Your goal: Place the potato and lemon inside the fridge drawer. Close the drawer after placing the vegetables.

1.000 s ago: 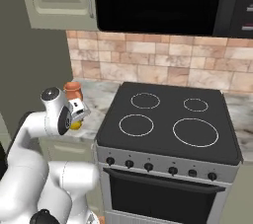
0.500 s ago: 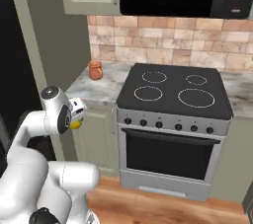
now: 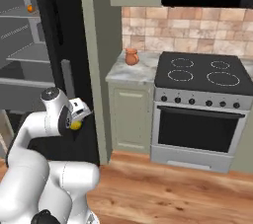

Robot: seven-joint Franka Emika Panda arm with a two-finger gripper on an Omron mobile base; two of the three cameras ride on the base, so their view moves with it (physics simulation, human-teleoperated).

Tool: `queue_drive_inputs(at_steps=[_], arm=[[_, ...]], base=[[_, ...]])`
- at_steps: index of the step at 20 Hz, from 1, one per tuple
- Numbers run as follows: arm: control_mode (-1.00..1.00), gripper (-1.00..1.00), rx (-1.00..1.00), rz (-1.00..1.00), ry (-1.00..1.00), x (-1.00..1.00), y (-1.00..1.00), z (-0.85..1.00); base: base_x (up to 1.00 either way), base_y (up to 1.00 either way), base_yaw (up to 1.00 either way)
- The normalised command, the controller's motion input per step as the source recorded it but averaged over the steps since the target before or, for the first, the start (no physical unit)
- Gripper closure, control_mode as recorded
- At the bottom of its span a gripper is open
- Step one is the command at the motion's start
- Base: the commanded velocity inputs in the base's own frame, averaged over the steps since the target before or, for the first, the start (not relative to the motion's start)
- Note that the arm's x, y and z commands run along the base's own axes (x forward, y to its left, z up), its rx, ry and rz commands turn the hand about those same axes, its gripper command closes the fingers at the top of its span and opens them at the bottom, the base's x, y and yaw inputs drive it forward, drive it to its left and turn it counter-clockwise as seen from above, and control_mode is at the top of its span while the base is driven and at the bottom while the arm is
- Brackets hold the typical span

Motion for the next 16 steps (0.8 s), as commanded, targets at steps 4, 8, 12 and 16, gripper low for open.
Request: queue_drive_inputs(at_steps=[4, 8, 12, 16], arm=[[1.00, 1.00, 0.00, 0.00, 0.00, 0.00, 0.00, 0.00], [1.00, 1.00, 0.00, 0.00, 0.00, 0.00, 0.00, 0.00], [1.00, 1.00, 0.00, 0.00, 0.00, 0.00, 0.00, 0.00], [1.00, 1.00, 0.00, 0.00, 0.00, 0.00, 0.00, 0.00]], base=[[-0.21, 1.00, 0.00], [0.04, 1.00, 0.00], [0.40, 0.99, -0.02], [0.67, 0.74, -0.01]])
